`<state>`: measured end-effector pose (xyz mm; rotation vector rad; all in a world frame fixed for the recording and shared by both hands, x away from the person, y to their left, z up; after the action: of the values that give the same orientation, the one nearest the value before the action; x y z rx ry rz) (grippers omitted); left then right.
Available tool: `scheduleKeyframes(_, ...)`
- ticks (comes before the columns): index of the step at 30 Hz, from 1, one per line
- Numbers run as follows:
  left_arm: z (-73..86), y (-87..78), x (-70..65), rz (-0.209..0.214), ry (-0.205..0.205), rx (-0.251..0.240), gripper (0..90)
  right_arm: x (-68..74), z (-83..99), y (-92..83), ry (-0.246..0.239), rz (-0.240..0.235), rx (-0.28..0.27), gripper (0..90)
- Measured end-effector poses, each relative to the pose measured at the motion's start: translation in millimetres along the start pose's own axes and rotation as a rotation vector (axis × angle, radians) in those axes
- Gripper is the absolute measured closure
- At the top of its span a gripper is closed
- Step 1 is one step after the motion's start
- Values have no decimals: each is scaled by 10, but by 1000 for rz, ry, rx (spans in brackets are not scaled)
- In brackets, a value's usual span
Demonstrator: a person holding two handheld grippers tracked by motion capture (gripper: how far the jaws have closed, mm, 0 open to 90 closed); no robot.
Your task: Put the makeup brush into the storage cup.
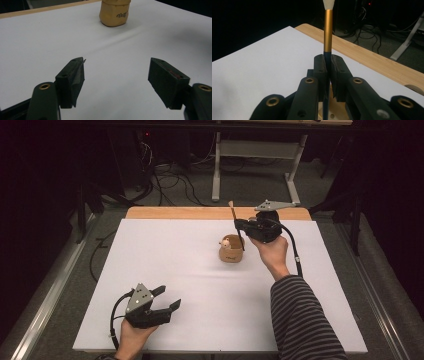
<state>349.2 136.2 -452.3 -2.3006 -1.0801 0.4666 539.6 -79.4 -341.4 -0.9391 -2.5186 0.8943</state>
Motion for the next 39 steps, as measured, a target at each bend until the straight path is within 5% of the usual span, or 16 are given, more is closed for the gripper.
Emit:
scheduleKeyframes(30,4,-16,-6,6,-1,-4,293,-125,-31,278,20,38,-6,855)
scheduleKeyframes(39,8,-14,-16,-1,10,1,293,-111,7,375,-13,72,20,854)
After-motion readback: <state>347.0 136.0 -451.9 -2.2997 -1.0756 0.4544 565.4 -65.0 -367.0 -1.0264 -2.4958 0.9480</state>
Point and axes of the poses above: each handheld gripper's, and its own axes: y roughly forward along the jaws, z roughly out of its underside, x roughly to its left, the point moved 10 cm from there along y, roughly forward along the jaws, and after that the axes turned 13 degrees about x, right-handed, at the moved point
